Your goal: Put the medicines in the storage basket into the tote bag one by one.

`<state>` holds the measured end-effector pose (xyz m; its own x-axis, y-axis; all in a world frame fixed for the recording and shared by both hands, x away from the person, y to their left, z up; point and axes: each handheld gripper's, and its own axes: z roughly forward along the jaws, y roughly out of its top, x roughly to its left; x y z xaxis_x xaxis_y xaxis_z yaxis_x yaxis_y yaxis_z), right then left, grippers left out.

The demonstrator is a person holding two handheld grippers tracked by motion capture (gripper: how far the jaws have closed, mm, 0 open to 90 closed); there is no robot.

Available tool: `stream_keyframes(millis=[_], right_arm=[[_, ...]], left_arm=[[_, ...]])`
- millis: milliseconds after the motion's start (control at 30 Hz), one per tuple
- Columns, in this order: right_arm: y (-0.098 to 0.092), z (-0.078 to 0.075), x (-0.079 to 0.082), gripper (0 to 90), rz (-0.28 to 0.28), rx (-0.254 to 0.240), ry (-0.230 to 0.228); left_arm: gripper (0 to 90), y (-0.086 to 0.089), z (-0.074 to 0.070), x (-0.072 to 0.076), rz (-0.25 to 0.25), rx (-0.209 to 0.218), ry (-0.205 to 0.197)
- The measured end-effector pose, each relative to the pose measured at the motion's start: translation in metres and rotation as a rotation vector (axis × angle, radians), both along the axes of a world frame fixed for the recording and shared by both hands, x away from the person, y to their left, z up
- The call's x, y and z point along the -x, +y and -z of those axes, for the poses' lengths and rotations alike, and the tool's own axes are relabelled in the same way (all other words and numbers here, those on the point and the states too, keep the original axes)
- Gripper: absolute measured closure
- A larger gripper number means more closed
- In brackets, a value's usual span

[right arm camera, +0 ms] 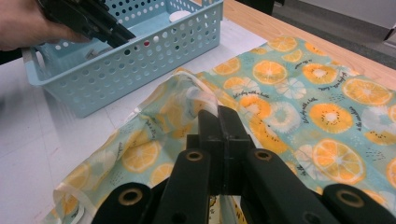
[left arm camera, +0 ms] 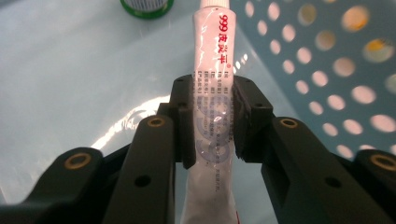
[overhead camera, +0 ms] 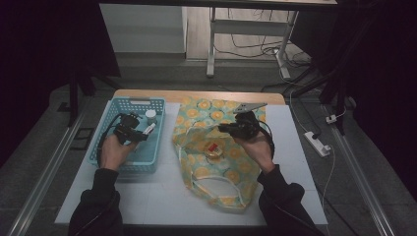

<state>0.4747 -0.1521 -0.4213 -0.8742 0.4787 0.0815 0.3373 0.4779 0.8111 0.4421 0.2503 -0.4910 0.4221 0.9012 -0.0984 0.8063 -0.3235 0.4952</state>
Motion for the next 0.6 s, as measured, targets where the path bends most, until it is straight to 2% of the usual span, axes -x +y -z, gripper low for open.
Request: stream_keyframes(millis=[367, 600], right_arm=[[-0.001, 0.0, 0.0, 90.0, 0.0, -0.005, -0.004], [-0.001, 0.0, 0.0, 90.0, -0.001, -0.007, -0.006]], left_arm=[[71.6, 0.005, -0.026, 0.012, 0.008, 0.077, -0.112], [71.6, 0.006, -0.039, 0.019, 0.028, 0.112, -0.141]])
